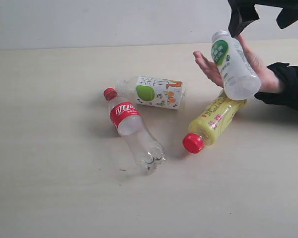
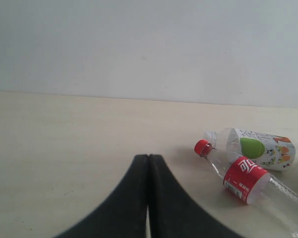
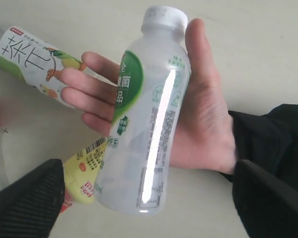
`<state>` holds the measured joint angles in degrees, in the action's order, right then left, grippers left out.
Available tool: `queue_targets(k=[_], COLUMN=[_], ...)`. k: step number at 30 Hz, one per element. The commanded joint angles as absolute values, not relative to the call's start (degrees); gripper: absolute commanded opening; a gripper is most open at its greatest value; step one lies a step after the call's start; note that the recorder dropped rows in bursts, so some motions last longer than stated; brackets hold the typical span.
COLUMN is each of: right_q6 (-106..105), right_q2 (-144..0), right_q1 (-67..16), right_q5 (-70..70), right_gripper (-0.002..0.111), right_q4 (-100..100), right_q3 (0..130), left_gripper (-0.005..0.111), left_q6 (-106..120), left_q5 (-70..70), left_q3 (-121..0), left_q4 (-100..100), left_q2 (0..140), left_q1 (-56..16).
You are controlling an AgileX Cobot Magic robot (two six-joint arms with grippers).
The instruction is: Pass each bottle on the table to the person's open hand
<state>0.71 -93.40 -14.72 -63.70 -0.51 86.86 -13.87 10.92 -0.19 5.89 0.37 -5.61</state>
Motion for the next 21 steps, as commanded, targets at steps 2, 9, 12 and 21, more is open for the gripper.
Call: queue_targets(k=[2,9,12,21], right_q6=[-0.3,-6.2,-15.7,-28.9], right_q2=[-91.4,-88.1,-82.9,-50.0], right_q1=[-14.6,-14.6,-14.6,-14.6], right_q5=[-67.4,-66.7,-59.0,-39.9], right_gripper=[0.083,0.001,0.0,0.0], right_q4=[-1.6,-8.5,-19.3,-31.1], right_q3=[87.2,84.0,76.6,41.9], left_gripper=[0.0,0.0,0.0,0.0], left_q6=[-13.8,-13.8,-13.8,-13.8], left_q5=[10.6,10.6,10.6,10.6], left_q3=[0.0,0.0,0.0,0.0], left_q4=[5.6,5.6,5.6,5.6], left_q2=[0.0,0.0,0.0,0.0], left_q1=[-5.9,-5.9,-5.9,-5.9])
